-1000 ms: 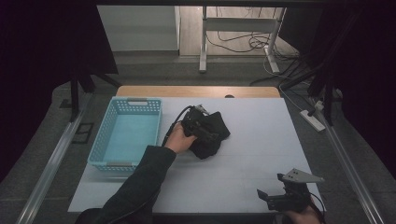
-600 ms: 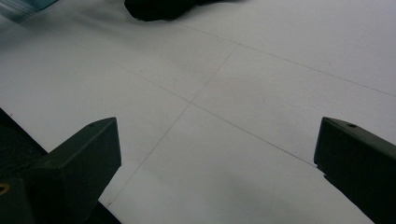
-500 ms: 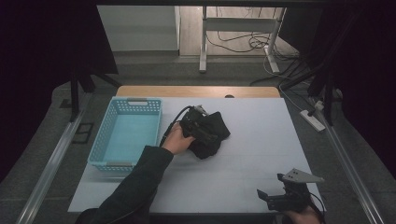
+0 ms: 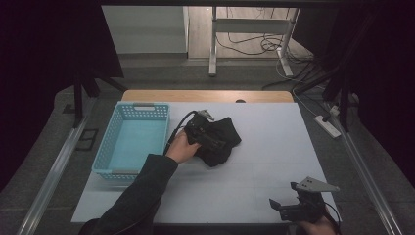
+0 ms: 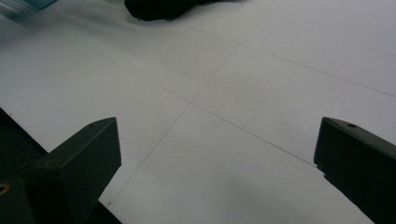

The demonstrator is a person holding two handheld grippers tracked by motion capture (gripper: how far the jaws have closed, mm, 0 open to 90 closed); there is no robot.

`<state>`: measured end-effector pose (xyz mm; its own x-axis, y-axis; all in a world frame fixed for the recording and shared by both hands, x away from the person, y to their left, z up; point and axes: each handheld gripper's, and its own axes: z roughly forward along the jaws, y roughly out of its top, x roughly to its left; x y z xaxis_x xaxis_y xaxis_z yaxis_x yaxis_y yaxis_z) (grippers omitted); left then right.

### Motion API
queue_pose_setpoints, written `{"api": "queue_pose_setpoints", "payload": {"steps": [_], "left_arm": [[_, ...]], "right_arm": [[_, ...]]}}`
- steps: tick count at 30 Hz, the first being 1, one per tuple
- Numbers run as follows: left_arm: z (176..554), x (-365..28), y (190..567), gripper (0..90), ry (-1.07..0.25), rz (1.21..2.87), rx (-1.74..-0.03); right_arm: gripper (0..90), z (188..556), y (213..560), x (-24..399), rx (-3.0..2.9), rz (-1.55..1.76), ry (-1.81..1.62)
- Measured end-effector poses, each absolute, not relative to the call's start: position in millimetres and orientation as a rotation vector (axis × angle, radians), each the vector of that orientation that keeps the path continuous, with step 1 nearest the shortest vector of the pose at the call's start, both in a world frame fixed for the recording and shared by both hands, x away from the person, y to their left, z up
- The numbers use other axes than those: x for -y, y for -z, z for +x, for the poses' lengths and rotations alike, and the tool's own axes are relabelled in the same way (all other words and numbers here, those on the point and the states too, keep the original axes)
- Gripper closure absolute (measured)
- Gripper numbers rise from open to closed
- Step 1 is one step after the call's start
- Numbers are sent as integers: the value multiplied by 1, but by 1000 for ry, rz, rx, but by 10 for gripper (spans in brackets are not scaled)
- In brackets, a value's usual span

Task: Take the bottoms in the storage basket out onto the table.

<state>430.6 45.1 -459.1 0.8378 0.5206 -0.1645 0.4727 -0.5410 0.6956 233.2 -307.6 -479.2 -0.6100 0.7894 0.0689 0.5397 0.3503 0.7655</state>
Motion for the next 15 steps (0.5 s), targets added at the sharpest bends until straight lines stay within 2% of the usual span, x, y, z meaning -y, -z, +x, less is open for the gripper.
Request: {"api": "queue_pose_setpoints", "payload": {"steps": [15], "left_arm": [[419,-55,447,0,-137,2213,-686]], "right_arm": [[11,233,479,307,-2306,1178,-1121]]}}
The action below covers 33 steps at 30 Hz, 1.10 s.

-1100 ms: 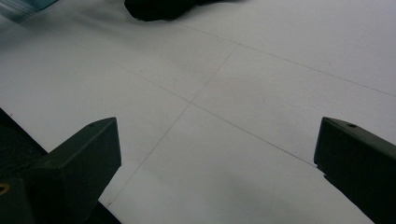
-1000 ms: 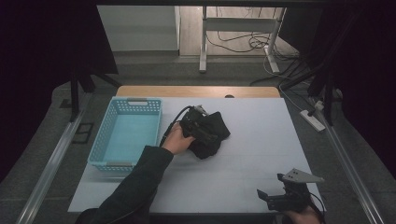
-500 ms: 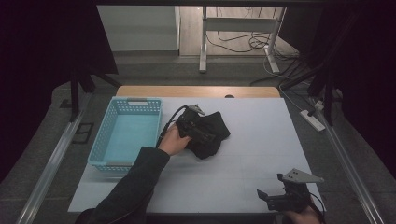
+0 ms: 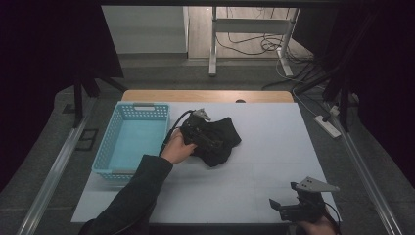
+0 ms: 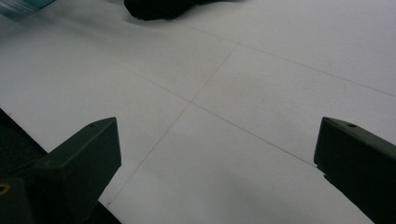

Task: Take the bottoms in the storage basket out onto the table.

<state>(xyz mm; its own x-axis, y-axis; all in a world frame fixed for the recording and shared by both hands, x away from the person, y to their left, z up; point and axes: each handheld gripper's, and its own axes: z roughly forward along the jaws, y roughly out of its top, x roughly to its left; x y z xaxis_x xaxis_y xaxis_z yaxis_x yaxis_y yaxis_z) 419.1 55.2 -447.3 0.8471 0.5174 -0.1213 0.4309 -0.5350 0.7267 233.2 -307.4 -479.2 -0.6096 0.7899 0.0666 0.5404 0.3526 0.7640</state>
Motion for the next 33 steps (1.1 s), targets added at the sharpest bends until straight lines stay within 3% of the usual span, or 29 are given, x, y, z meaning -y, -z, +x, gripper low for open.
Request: {"api": "queue_pose_setpoints", "payload": {"steps": [33], "left_arm": [[402,-74,435,1,-120,2156,-691]], "right_arm": [[11,233,479,307,-2307,1178,-1112]]}}
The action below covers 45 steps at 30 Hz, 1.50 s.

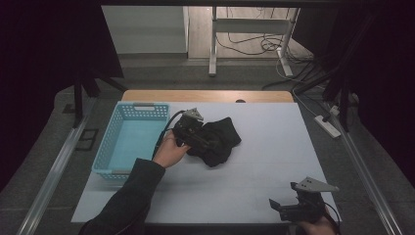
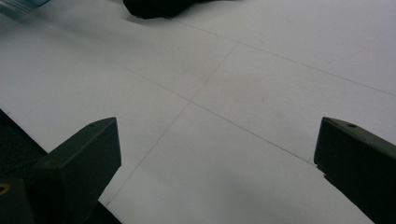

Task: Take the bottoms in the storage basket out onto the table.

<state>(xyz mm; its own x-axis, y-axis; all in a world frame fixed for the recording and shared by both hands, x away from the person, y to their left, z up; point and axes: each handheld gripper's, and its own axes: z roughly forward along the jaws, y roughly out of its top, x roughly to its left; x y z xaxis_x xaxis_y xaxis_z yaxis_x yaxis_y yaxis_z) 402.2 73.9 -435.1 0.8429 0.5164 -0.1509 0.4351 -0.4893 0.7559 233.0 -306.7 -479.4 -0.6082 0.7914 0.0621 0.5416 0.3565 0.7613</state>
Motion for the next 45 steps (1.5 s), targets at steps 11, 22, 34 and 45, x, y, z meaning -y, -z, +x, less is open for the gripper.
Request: {"api": "queue_pose_setpoints", "payload": {"steps": [11,22,34,45], "left_arm": [[395,-78,437,7,-127,2145,-692],[390,-87,440,9,-128,2128,-714],[383,-93,440,7,-137,2120,-736],[378,-103,441,3,-141,2108,-749]], "right_arm": [[11,233,479,307,-2306,1178,-1111],[11,232,479,307,-2302,1175,-1113],[11,232,479,307,-2299,1174,-1117],[10,232,479,307,-2298,1172,-1117]]}}
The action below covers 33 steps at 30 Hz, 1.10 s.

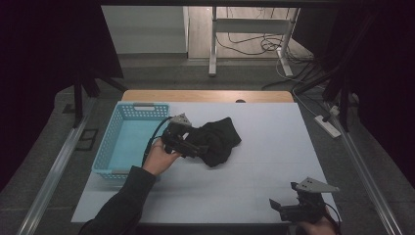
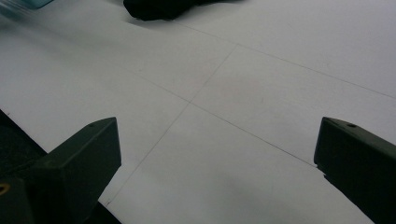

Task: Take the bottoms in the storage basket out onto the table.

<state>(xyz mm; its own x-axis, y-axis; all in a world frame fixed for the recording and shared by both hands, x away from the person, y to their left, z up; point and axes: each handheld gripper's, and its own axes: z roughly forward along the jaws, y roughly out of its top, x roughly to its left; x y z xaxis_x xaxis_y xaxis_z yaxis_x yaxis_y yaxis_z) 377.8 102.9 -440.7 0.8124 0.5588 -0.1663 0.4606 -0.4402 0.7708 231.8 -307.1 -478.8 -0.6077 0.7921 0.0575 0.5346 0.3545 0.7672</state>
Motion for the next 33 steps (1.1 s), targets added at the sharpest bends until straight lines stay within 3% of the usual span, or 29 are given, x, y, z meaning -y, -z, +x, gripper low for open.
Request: {"api": "queue_pose_setpoints", "payload": {"steps": [33], "left_arm": [[358,-116,441,1,-158,2098,-743]], "right_arm": [[11,231,479,306,-2305,1158,-1110]]}}
